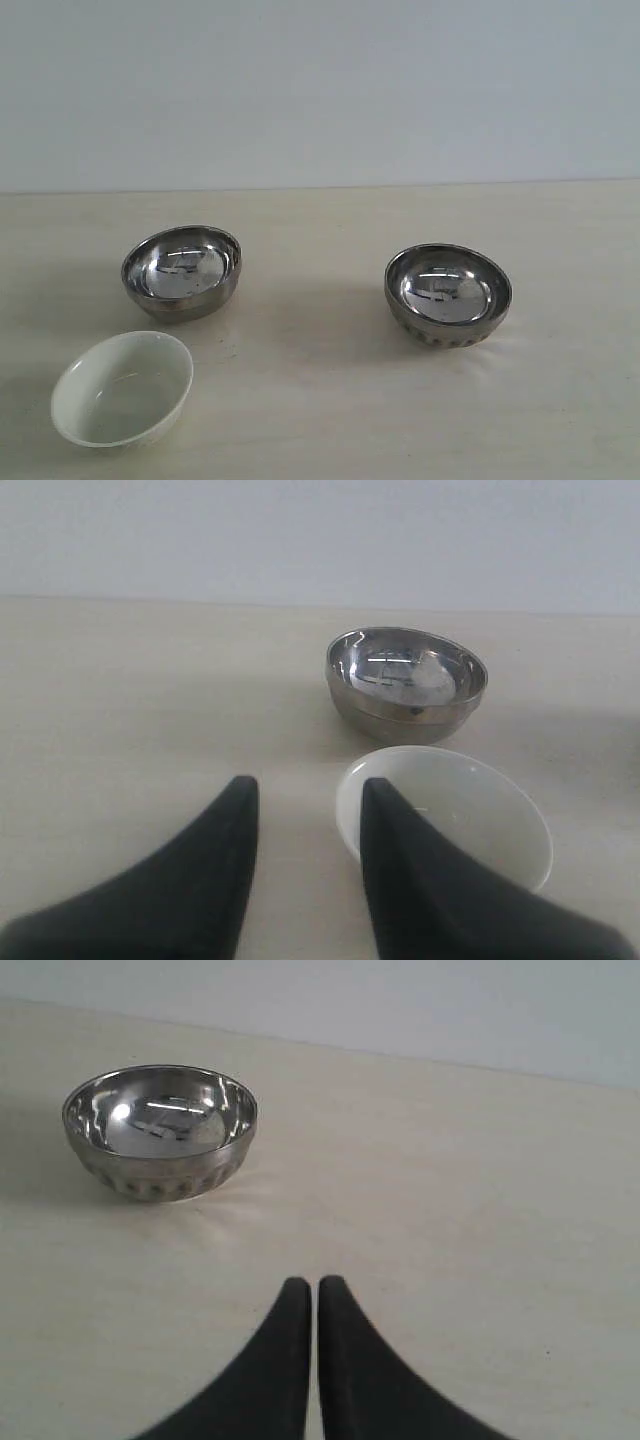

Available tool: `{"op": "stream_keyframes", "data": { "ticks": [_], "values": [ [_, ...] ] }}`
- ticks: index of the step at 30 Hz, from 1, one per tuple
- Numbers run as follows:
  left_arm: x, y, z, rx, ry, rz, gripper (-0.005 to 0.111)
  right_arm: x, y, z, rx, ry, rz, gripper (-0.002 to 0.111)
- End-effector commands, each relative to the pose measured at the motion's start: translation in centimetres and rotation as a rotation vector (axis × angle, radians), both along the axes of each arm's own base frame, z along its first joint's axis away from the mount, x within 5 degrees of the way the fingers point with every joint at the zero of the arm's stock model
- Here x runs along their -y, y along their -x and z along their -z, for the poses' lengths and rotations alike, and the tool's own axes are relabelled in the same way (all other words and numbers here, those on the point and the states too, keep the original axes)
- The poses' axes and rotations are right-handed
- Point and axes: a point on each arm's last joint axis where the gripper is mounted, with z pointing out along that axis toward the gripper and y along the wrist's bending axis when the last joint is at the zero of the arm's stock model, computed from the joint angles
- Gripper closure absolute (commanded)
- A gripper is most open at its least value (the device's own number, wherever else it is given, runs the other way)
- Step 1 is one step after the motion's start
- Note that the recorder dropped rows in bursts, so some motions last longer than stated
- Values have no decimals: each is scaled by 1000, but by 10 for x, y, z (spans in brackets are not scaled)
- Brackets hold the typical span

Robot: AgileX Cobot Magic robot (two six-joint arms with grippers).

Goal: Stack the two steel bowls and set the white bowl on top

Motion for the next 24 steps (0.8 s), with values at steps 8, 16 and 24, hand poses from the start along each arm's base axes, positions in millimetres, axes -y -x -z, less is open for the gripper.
{"op": "stream_keyframes", "data": {
  "ticks": [8, 16, 24],
  "values": [
    [0, 0, 1, 6, -1, -3, 74, 2, -3, -24, 282, 75, 11, 108],
    [0, 0, 1, 6, -1, -3, 74, 7, 7, -69, 764, -209, 60, 108],
    [0, 0, 1, 6, -1, -3, 74, 8, 26, -98, 995, -752, -110, 108]
  ]
}}
